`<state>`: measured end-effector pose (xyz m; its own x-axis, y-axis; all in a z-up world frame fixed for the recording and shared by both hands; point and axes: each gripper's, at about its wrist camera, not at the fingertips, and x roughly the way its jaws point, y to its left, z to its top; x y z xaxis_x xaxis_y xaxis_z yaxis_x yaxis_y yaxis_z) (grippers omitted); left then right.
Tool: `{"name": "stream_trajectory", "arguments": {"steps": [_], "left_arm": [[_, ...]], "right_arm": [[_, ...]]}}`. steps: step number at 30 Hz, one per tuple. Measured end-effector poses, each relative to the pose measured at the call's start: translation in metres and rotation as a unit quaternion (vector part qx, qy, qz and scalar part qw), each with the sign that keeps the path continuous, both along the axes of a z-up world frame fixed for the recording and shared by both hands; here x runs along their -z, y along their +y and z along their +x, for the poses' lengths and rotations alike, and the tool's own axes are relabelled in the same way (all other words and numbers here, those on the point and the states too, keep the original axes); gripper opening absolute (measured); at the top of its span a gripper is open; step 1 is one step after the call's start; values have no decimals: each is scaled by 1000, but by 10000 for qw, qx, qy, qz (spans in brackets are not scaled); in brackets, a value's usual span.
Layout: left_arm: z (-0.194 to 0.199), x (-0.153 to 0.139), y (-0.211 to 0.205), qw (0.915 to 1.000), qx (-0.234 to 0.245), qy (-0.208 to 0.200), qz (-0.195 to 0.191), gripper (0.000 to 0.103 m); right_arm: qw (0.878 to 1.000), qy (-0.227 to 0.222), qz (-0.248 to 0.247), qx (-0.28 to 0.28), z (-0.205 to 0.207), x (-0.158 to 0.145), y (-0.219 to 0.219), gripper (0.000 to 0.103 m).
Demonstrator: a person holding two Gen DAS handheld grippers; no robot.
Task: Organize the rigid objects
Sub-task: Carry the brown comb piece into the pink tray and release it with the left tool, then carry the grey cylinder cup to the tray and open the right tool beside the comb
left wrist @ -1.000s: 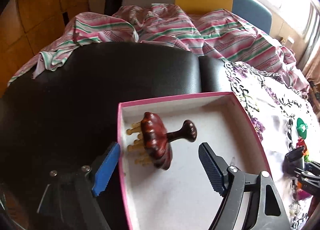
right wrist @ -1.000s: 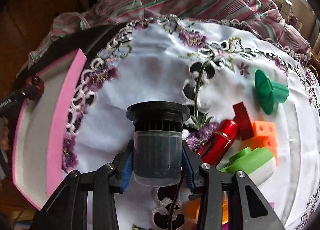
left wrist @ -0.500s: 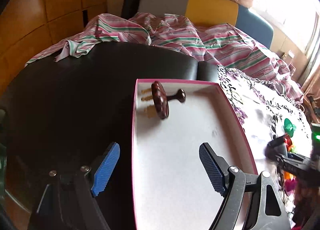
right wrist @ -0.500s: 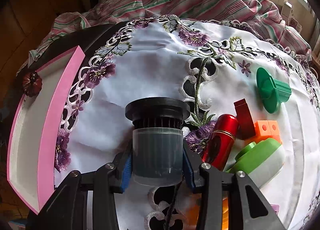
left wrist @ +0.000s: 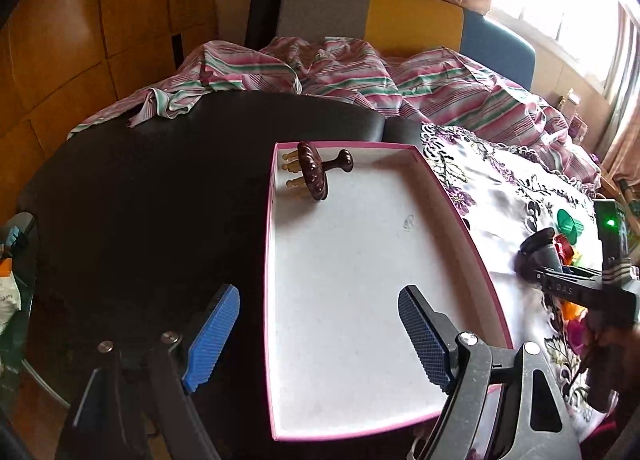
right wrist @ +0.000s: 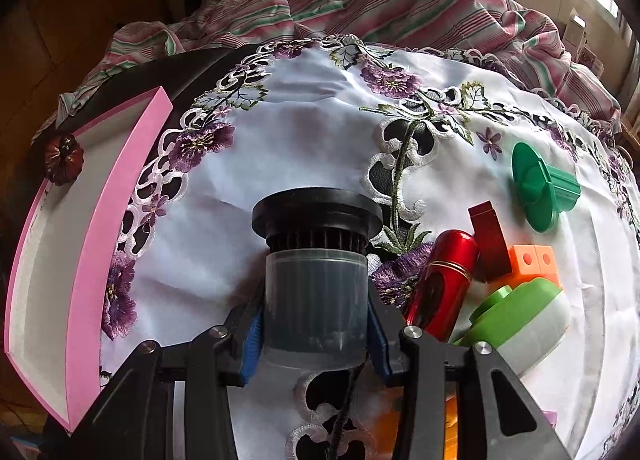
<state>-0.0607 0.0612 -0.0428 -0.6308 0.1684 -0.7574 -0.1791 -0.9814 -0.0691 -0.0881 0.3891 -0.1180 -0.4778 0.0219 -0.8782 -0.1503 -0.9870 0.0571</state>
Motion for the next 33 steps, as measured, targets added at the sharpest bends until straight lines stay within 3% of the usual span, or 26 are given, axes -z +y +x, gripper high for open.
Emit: {"name": "stream_trajectory", "arguments": {"steps": [27, 33], "left_arm": [[32, 3, -29, 9997, -206, 12, -135, 82], [36, 1, -38, 9995, -254, 86, -154, 82]], "right_arm": [[9989, 174, 433, -87, 2, 1, -11, 43], [9987, 22, 508, 102, -2, -8, -13, 42]]}}
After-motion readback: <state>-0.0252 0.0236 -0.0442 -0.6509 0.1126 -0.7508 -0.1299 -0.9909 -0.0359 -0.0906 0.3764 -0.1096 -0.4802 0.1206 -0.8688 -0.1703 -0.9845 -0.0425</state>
